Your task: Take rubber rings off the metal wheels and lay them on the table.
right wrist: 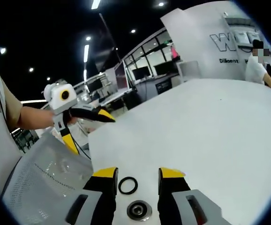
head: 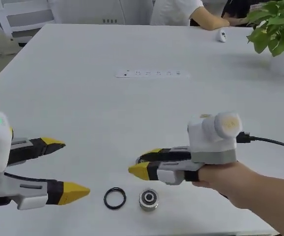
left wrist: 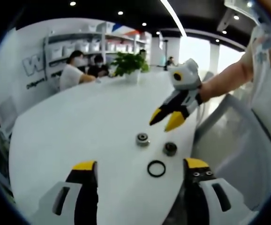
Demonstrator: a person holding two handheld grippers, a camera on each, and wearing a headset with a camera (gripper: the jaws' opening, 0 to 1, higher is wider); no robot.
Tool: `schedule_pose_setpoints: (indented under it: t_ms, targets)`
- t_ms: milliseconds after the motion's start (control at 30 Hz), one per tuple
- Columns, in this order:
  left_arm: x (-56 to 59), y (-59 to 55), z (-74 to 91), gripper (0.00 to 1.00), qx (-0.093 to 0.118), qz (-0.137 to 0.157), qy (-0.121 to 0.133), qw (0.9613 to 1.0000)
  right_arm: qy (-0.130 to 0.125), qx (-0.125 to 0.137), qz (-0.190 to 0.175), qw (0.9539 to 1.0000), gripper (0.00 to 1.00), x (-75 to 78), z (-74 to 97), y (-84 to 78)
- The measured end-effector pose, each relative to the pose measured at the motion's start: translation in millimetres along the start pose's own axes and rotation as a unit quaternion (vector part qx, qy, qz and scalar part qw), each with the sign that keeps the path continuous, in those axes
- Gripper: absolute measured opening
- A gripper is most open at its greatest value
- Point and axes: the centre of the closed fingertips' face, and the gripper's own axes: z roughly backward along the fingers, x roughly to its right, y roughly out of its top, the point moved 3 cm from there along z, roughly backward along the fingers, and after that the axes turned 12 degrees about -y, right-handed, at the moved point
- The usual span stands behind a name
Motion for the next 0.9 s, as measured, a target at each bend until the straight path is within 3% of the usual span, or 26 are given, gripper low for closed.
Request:
schedule_pose_setpoints:
  t_ms: [267,633,900]
  targets:
    - [6.5,8.3,-0.6,0.80,0.013,-0.001,-0.005,0.9999,-0.029,0.022,0.011,0.9993,0.43,11.0,24.0,1.3]
    - [10.2,6.1,3.1,0.84,0.022,0.006,0.002,0.9997,-0.053,0.029,0.055,0.9967,0.61,11.0,55.4,-10.1]
    - [12.9,1.2,7.0,0.90,0.026,0.016,0.011,0.9995,-0.075,0.027,0.038,0.9961,0.69,19.9,74.1,-21.5]
